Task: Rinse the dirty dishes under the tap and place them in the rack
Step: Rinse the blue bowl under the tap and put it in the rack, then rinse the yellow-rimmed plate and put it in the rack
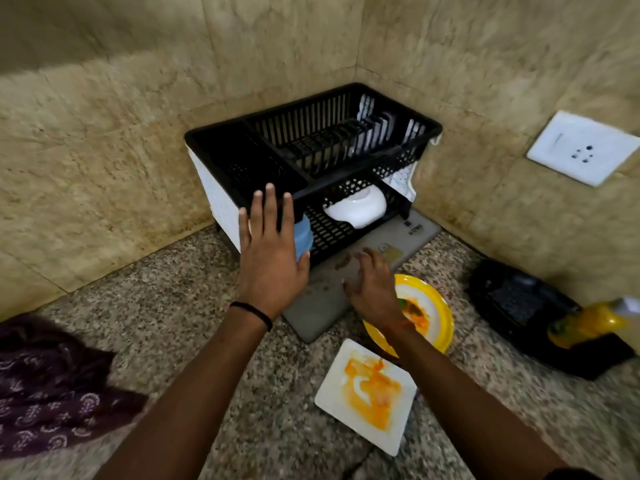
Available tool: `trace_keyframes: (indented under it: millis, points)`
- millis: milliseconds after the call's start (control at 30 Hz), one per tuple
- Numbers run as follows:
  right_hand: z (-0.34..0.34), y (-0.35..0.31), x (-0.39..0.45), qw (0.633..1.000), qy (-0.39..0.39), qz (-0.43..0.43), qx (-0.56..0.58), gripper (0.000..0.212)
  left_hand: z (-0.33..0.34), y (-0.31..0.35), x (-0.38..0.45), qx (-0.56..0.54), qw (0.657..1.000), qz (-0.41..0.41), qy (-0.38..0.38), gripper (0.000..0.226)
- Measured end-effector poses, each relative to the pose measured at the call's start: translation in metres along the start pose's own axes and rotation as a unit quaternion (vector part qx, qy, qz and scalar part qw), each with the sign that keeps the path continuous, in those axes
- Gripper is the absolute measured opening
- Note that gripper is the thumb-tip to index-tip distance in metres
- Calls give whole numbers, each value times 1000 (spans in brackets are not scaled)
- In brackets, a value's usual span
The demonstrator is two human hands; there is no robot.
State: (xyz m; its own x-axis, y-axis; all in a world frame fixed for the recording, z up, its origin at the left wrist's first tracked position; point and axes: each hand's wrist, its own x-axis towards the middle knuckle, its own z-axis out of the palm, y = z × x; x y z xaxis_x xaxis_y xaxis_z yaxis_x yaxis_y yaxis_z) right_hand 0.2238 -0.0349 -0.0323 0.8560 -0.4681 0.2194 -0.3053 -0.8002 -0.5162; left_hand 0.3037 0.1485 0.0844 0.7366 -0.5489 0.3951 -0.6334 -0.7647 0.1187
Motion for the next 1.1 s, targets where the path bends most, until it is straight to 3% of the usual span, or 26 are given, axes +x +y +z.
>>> trace_keyframes:
  millis: [133, 233, 300, 400, 467, 600, 867, 967, 1100]
  points:
    - [-27, 44, -68, 993, 58, 97, -18, 65, 28, 43, -34, -116, 993, -6, 9, 74]
    - [-34, 77, -108, 957, 123, 245, 97, 72, 64, 76, -60, -292, 950, -55, -96, 56]
    - [-39, 87, -122, 893, 134, 346, 254, 72, 85, 93, -66, -351, 914, -130, -155, 36]
    - [-49, 85, -137, 755, 85, 412, 503, 38, 108, 111, -61, -397, 862, -239, -207, 25]
    - [-51, 85, -141, 725, 42, 425, 541, 35, 119, 117, -57, -416, 829, -292, -235, 22]
    - [-52, 87, -137, 705, 51, 452, 544, 34, 140, 124, -54, -396, 827, -308, -255, 17]
    - [-81, 83, -134, 734, 108, 443, 504, 21, 149, 135, -49, -460, 801, -288, -255, 10]
    - [-113, 90, -148, 732, 138, 418, 520, 17, 125, 158, -45, -555, 743, -260, -269, 7]
    - [-160, 105, -185, 724, 165, 406, 533, 17, 100, 207, -49, -655, 607, -249, -375, 9]
